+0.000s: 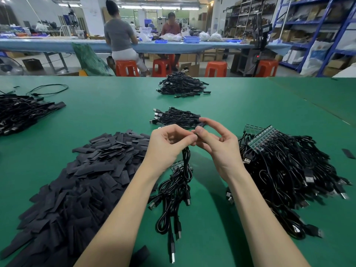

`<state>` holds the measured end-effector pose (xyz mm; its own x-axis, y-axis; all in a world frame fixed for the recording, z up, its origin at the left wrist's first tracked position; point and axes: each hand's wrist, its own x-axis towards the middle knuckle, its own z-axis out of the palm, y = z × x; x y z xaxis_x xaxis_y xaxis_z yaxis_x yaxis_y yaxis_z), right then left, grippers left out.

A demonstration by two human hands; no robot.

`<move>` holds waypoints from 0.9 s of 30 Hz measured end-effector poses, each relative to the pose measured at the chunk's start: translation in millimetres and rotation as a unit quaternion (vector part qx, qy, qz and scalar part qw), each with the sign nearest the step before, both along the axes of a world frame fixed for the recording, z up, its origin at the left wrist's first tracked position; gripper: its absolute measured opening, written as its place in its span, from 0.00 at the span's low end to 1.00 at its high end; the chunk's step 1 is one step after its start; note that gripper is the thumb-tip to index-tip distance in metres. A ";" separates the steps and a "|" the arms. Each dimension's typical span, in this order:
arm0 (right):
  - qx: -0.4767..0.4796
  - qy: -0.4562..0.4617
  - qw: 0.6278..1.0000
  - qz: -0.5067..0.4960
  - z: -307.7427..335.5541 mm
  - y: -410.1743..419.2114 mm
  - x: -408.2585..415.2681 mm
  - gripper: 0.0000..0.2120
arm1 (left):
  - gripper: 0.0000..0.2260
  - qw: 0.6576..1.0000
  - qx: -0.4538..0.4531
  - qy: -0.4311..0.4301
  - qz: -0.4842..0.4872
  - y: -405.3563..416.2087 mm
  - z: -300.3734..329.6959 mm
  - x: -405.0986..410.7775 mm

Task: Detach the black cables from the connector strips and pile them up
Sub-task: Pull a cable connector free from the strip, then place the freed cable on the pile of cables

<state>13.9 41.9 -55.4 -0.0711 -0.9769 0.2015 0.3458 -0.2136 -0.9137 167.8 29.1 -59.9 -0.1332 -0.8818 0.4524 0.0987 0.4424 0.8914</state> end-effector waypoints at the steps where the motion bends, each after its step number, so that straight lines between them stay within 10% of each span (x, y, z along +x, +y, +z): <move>1: 0.000 -0.002 1.000 0.001 -0.3 0.0 0.7 0.17 | 0.06 1.000 0.000 0.002 -0.001 -0.2 -0.2 -0.1; 14: 0.030 0.000 1.000 -0.006 -5.7 -3.0 1.1 0.13 | 0.07 1.000 0.004 -0.027 0.012 -3.6 -6.7 0.7; 21: 0.017 -0.047 0.995 -0.084 3.8 -2.8 -9.0 0.10 | 0.17 0.976 0.113 -0.185 0.020 -4.9 -14.8 -1.9; 27: 0.061 -0.046 0.987 -0.140 4.9 -7.1 -10.3 0.18 | 0.12 0.985 0.097 -0.119 0.074 -7.3 -10.0 -8.1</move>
